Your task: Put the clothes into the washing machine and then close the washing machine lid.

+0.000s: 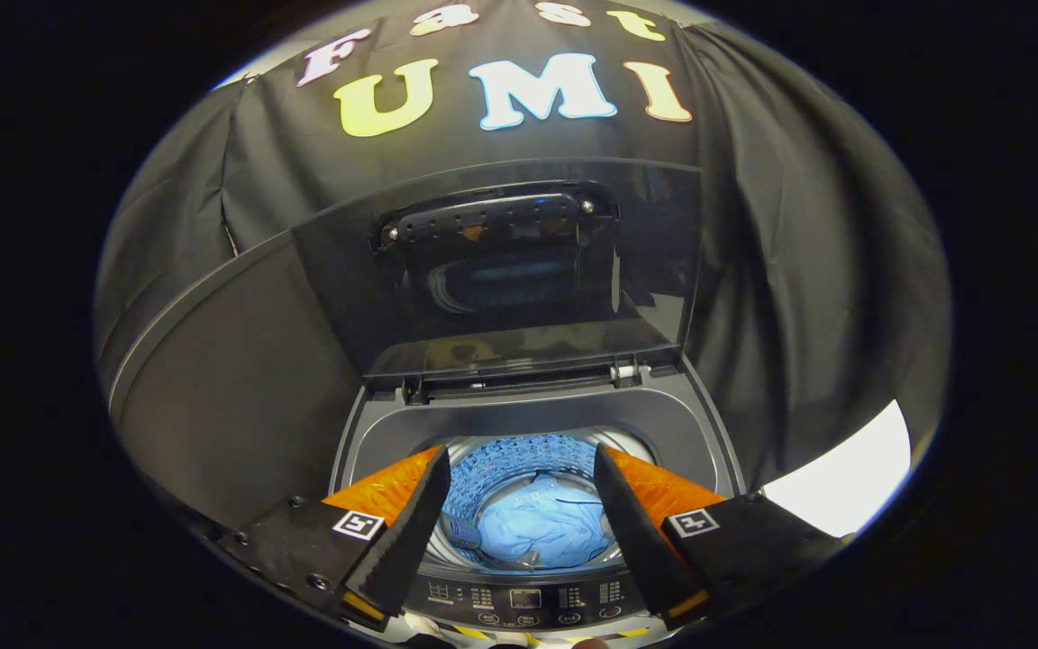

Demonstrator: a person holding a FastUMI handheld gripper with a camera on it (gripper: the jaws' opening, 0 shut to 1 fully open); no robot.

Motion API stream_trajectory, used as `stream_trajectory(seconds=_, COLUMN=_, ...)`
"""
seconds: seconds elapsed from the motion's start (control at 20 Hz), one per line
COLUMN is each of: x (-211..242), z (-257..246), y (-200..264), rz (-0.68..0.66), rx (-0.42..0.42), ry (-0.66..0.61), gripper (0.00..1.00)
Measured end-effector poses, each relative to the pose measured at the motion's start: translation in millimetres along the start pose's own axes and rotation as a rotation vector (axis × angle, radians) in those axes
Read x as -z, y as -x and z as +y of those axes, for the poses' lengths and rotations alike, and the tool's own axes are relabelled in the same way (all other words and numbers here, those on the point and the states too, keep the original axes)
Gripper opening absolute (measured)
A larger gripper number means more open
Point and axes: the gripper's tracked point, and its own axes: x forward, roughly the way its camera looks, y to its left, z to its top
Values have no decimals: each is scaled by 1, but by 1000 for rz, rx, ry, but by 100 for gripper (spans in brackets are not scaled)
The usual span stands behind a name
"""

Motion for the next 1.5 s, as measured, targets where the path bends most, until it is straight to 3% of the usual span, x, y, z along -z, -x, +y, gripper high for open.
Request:
stream_trajectory(seconds=0.8, x=-151, z=31, y=48, rz=-371, rx=-6, ry=139, gripper=98)
stream_trajectory(seconds=1.5, x=-226, z=44, y=-7, rz=-451, rx=-17, ry=108, gripper=99)
